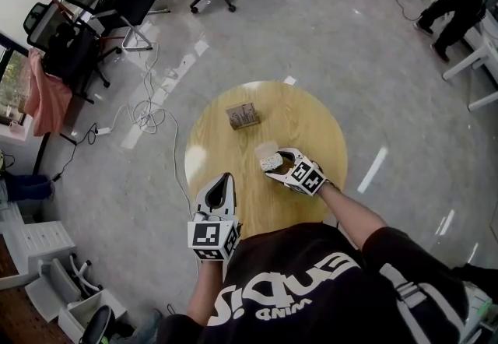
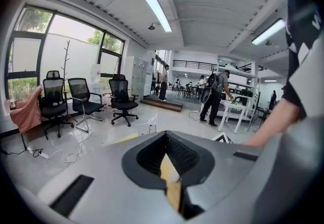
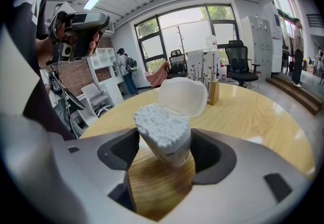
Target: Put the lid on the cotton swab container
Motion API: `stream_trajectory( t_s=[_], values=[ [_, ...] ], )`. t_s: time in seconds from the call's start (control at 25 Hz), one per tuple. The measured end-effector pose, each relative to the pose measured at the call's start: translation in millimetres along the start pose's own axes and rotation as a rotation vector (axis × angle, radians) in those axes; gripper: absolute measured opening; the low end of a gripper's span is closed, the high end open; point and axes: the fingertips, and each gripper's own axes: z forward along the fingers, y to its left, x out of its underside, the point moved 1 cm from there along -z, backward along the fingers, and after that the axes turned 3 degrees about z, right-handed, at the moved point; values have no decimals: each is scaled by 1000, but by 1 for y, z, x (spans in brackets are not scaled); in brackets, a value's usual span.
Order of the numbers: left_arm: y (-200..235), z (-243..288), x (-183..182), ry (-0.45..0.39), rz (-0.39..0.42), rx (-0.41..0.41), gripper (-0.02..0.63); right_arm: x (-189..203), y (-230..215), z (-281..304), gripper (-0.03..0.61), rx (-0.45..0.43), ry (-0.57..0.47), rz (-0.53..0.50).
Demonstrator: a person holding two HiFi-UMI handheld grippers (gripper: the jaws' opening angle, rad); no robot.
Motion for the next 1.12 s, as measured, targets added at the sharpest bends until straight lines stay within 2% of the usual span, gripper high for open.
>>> stream_trajectory(
  t_s=[0.76,1.12],
  values=[
    [-6,5,3,5,11,23,9,16,7,-7,288,1,12,-12],
    [-11,48,13,25,39,88,9,17,8,-10,285,12,12,-7]
  ],
)
